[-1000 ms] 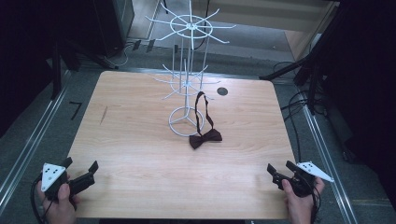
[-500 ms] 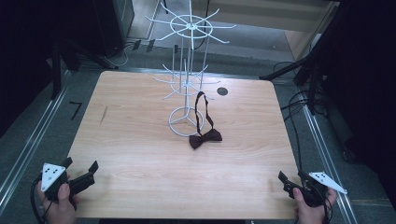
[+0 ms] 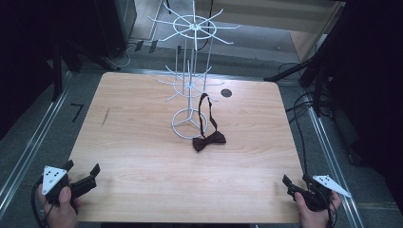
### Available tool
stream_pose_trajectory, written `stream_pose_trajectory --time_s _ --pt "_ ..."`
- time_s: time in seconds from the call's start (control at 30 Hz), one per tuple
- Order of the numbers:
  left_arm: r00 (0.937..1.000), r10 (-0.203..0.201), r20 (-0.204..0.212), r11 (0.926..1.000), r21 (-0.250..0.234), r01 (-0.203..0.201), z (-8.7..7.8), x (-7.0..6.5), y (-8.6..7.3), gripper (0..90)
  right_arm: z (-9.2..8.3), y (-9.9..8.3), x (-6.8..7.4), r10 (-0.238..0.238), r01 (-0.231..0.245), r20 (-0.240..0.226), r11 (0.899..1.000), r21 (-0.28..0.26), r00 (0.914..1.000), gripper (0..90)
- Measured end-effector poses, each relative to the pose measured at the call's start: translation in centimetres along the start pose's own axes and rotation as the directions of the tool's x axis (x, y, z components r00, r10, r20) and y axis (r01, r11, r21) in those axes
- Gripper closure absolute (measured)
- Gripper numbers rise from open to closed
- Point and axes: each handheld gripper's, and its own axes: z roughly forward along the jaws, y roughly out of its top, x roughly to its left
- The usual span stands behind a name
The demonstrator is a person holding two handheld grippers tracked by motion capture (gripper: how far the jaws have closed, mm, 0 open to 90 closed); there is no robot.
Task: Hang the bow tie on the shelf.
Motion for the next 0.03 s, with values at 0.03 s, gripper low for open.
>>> stream_pose_trajectory --time_s 0.03 --pt "1.0 0.0 0.0 1.0 0.0 0.0 0.0 0.0 0.0 8.8 0.02 0.01 0.0 -0.003 0.003 0.004 1.0 0.001 1.0 14.6"
